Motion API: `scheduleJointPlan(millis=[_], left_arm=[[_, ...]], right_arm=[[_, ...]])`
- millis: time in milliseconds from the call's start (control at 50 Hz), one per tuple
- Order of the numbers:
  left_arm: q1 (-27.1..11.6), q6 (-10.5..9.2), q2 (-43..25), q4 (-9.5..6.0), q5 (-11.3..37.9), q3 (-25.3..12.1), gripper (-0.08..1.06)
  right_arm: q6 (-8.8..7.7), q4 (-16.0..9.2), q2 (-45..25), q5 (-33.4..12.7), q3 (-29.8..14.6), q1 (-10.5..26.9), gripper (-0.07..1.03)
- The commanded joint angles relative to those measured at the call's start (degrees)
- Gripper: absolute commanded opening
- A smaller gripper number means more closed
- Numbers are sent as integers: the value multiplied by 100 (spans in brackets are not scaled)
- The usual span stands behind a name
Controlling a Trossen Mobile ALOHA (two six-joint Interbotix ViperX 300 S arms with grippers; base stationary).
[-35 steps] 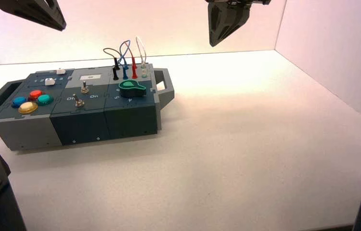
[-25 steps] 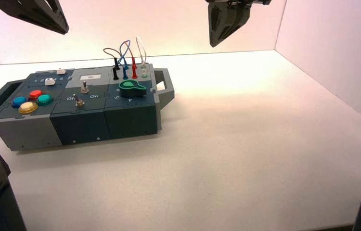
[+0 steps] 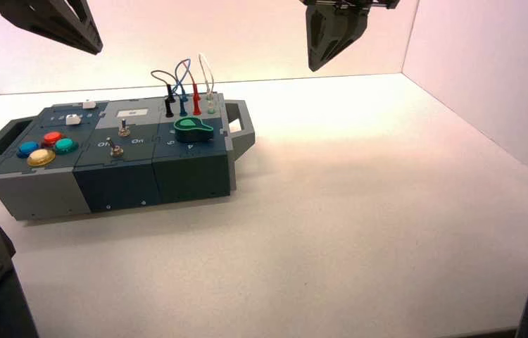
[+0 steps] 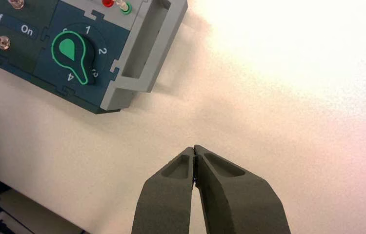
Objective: Turn the knob to position 1.
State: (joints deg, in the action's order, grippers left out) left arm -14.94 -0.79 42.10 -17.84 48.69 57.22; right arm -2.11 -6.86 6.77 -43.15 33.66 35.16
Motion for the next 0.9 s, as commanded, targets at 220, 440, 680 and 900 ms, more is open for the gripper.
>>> scheduleJointPlan(millis=[220,440,680,900], left_arm=[[-501,44,-510,-88,18,-299,-3],[-817,246,-1301,-79,202,-756,-3],[-905,571,-2101,-88,308,-1134,-3],[-1169,765,-2795,-79,378,-1345,-3]], right_arm=[[9,-35,176,35,-158,18,-2],[35,-88,176,44,-202,9,-2],[105,-105,176,132,-264,9,-2],[167,-123,158,193,-369,9,-2]])
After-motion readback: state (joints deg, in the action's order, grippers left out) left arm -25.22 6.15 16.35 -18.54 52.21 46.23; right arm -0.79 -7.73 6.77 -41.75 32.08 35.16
